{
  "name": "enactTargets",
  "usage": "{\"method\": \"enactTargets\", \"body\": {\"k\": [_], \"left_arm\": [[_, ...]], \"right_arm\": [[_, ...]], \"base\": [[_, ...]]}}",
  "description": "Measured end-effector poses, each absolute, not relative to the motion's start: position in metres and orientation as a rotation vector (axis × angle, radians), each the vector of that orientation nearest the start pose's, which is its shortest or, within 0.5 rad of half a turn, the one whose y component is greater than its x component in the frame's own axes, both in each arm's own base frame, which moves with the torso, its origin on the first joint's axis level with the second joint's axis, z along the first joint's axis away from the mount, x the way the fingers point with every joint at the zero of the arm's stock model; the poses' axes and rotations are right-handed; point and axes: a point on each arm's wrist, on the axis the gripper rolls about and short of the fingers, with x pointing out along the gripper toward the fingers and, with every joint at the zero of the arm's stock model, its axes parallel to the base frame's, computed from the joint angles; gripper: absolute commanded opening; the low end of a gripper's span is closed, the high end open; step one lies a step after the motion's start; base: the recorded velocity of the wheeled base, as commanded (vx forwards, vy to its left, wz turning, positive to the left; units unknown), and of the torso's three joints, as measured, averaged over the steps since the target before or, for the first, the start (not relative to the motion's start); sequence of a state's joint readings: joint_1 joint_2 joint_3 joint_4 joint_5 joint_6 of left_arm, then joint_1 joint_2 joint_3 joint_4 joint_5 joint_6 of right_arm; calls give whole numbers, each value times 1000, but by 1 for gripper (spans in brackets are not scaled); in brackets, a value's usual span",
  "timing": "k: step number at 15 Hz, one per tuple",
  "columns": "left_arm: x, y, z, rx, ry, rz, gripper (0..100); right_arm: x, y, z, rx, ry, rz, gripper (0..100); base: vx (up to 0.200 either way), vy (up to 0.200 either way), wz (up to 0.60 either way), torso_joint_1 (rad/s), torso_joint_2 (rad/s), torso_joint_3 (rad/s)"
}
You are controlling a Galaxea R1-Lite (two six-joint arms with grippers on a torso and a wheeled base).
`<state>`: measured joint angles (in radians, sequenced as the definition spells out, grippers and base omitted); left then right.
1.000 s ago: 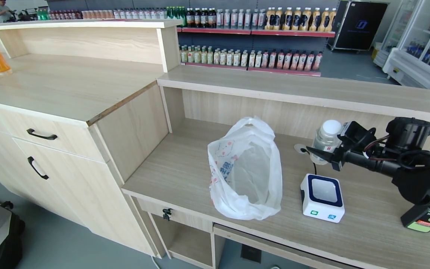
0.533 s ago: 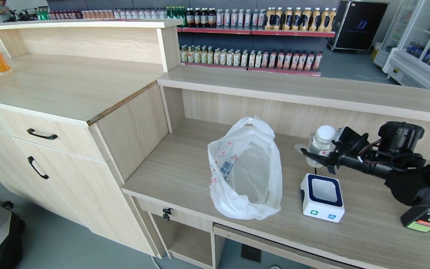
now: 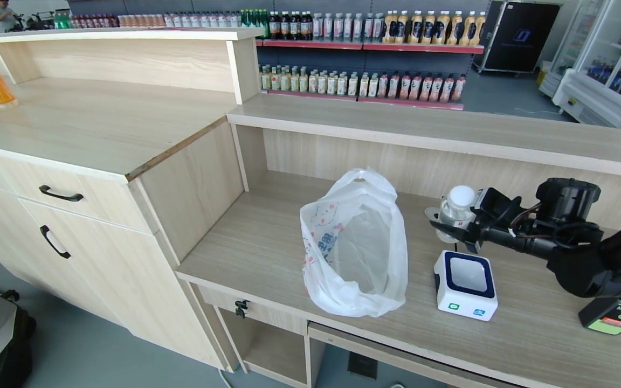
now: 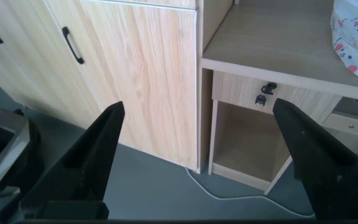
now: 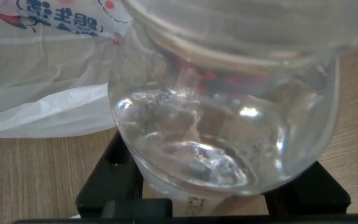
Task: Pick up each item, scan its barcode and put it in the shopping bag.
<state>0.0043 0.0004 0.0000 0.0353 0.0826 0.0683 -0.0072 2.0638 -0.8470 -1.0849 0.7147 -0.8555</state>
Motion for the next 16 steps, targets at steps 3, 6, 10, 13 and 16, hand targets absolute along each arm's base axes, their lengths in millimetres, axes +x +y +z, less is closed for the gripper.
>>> {"method": "enactTargets", "body": {"k": [3, 6, 10, 13, 16], "left_arm": [[-23, 2, 72, 70, 38, 86, 100], [-23, 2, 72, 69, 38, 86, 100], [-23, 2, 72, 69, 38, 86, 100], [-23, 2, 72, 69, 38, 86, 100], [-23, 2, 72, 69, 38, 85, 100]], "right_arm": [[370, 13, 112, -769, -180, 717, 0], [370, 13, 111, -767, -175, 719, 0], [355, 7, 126, -706, -111, 679, 0], [310, -15, 166, -527, 51, 552, 0], [255, -38, 201, -418, 105, 360, 0]], "base": [[0, 0, 0, 0, 0, 0], [0, 0, 0, 0, 0, 0], [0, 0, 0, 0, 0, 0], [0, 0, 0, 0, 0, 0], [0, 0, 0, 0, 0, 0]]}}
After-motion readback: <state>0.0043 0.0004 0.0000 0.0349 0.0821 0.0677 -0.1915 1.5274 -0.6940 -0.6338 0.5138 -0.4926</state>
